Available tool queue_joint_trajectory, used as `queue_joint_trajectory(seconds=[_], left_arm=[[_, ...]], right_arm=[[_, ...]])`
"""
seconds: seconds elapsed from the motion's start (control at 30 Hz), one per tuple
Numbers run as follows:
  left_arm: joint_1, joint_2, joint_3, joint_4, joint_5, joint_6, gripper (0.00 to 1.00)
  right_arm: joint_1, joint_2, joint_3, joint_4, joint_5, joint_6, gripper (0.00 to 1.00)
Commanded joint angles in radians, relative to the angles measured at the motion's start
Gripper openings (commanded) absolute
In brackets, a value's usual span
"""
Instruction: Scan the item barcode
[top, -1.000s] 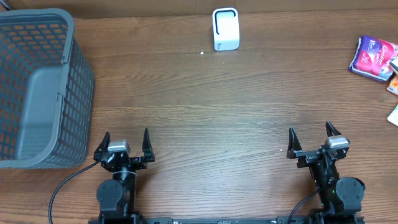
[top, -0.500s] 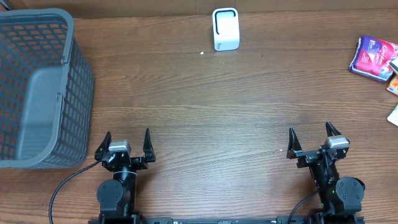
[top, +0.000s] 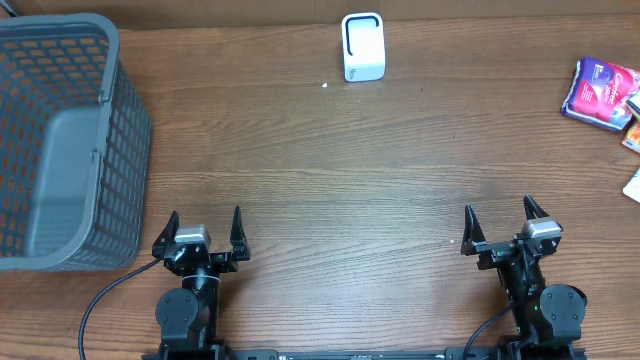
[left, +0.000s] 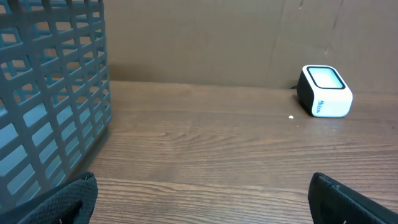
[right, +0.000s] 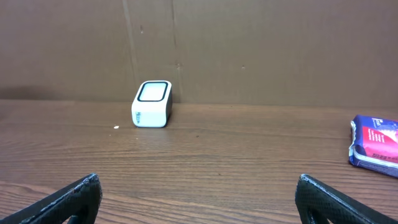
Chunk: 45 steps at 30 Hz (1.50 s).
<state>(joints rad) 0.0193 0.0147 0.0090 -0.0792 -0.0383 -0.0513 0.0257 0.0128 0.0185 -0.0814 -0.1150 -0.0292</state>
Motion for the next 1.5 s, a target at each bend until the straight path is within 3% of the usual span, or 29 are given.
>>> queue_joint_trajectory(seconds=[0.0,1.47], left_arm=[[-0.006,-0.012,-0.003,-0.003,-0.002,0.014,1.00],[-0.006,-0.011,-0.003,0.002,-0.003,0.014,1.00]], right_arm=[[-0.006,-0.010,-0.011,0.005,0.010,0.002,1.00],[-0.008,-0.010,-0.010,0.000,0.036,-0.024,1.00]])
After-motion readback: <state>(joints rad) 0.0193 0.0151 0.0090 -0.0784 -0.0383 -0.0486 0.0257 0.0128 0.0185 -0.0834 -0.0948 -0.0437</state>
